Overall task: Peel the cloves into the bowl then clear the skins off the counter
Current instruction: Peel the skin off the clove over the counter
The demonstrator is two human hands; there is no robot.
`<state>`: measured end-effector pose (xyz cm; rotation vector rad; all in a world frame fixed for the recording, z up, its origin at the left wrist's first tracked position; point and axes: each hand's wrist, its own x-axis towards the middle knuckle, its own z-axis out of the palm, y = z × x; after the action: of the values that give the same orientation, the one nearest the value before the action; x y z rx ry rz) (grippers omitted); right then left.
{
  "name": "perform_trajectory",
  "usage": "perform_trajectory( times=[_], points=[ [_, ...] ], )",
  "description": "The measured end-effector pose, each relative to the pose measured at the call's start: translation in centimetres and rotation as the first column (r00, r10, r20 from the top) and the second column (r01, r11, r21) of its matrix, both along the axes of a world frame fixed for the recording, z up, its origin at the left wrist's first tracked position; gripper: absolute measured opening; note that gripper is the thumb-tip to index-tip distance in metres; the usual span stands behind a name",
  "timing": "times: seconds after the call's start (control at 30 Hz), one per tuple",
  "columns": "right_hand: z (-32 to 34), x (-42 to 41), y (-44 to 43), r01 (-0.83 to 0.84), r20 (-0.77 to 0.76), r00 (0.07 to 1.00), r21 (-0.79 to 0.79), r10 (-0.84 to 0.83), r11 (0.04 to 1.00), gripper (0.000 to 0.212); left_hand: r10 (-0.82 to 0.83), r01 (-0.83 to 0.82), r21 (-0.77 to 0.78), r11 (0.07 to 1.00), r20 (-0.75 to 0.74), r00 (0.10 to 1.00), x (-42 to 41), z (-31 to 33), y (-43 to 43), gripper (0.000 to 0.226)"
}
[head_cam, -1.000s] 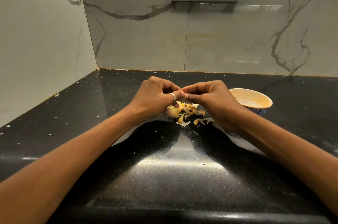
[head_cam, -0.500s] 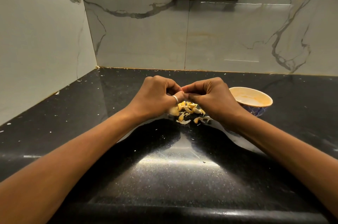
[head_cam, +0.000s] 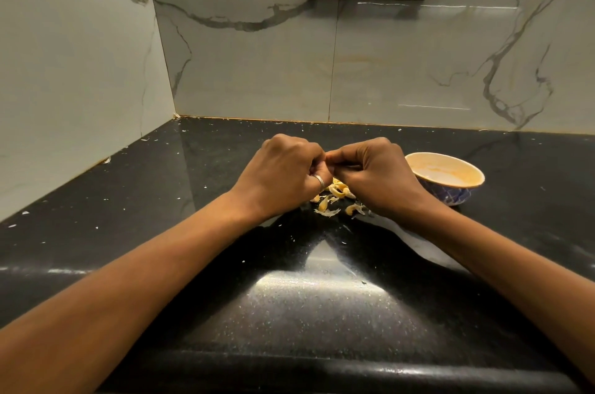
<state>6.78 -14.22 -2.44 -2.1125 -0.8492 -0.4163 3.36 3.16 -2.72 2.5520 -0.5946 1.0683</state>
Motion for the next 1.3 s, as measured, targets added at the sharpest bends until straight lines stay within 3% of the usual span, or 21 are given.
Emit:
perform_trajectory(
  times=[0.2, 0.57, 0.9, 1.1, 1.3],
  points=[
    [0.02, 0.35, -0.07, -0.003, -0.105, 0.994, 0.043, 0.008, 0.999, 0.020, -0.072, 0.050, -0.185, 0.981, -0.114, 0.991, -0.11, 0.56, 0.27, 0.011],
    [0.21, 0.10, -0.08, -0.002, -0.058, 0.998, 0.004, 0.002, 1.000, 0.022, -0.104, 0.094, -0.095, 0.991, -0.104, 0.989, -0.26, 0.85, 0.44, 0.013],
    [-0.04, 0.50, -0.13, 0.006, -0.049, 0.999, 0.025, -0.005, 1.000, 0.023, -0.092, 0.075, -0.132, 0.988, -0.134, 0.987, -0.30, 0.33, 0.17, 0.011],
    [0.19, -0.02, -0.21, -0.058, -0.321, 0.937, 0.254, 0.140, 0.966, 0.021, -0.086, 0.046, -0.256, 0.965, -0.148, 0.985, -0.11, 0.23, 0.23, 0.011],
    [0.72, -0.01, 0.01, 0.006, -0.560, 0.763, 0.506, 0.323, 0.862, 0.019, -0.195, 0.041, -0.462, 0.886, -0.291, 0.937, -0.22, 0.32, 0.14, 0.012]
  ],
)
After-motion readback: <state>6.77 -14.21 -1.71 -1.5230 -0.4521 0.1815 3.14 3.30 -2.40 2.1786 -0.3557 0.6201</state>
